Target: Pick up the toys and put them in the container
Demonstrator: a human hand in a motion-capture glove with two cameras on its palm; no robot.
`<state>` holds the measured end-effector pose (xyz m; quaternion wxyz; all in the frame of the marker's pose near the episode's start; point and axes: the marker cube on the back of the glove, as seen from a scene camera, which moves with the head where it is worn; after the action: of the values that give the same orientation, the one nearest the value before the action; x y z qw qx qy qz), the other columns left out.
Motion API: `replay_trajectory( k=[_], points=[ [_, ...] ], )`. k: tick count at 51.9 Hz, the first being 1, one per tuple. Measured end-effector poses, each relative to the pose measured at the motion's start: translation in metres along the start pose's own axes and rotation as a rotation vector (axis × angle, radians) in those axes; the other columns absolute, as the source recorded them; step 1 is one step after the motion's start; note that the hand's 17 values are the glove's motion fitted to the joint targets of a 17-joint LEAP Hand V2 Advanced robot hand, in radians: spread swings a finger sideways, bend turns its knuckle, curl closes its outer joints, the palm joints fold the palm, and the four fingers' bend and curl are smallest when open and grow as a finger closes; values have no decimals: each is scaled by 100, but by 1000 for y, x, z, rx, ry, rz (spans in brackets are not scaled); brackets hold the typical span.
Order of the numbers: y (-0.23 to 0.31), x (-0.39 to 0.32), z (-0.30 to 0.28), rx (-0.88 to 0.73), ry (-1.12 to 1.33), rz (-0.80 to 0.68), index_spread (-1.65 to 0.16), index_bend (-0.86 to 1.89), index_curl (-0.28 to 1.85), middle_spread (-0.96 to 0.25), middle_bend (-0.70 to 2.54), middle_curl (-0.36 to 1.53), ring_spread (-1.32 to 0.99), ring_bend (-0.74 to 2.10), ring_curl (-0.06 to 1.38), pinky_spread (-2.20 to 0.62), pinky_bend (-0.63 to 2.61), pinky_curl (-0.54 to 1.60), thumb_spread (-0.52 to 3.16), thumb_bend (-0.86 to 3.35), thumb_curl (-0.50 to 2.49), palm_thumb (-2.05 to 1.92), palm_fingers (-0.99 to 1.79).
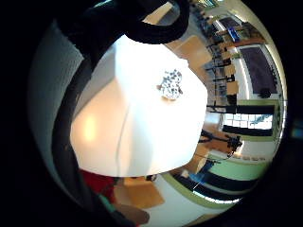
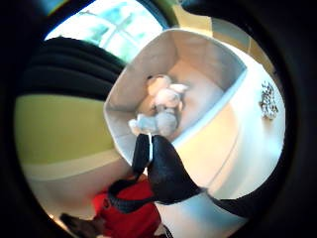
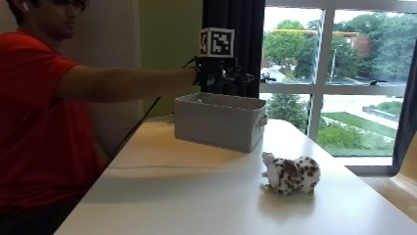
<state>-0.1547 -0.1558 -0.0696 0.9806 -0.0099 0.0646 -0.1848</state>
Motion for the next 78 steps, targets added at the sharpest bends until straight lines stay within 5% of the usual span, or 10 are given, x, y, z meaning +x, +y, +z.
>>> replay_trajectory(
  k=[31,78],
  points=[
    [19,142,54,-63,72,199,-37,15,32,-11,16,32,-6,17,21,7,69,31,110,-5,32,-5,-13],
    [-78,241,139,-115,-7,524,-38,16,29,-11,17,30,-9,19,25,7,69,33,108,-5,28,-4,-7]
  ],
)
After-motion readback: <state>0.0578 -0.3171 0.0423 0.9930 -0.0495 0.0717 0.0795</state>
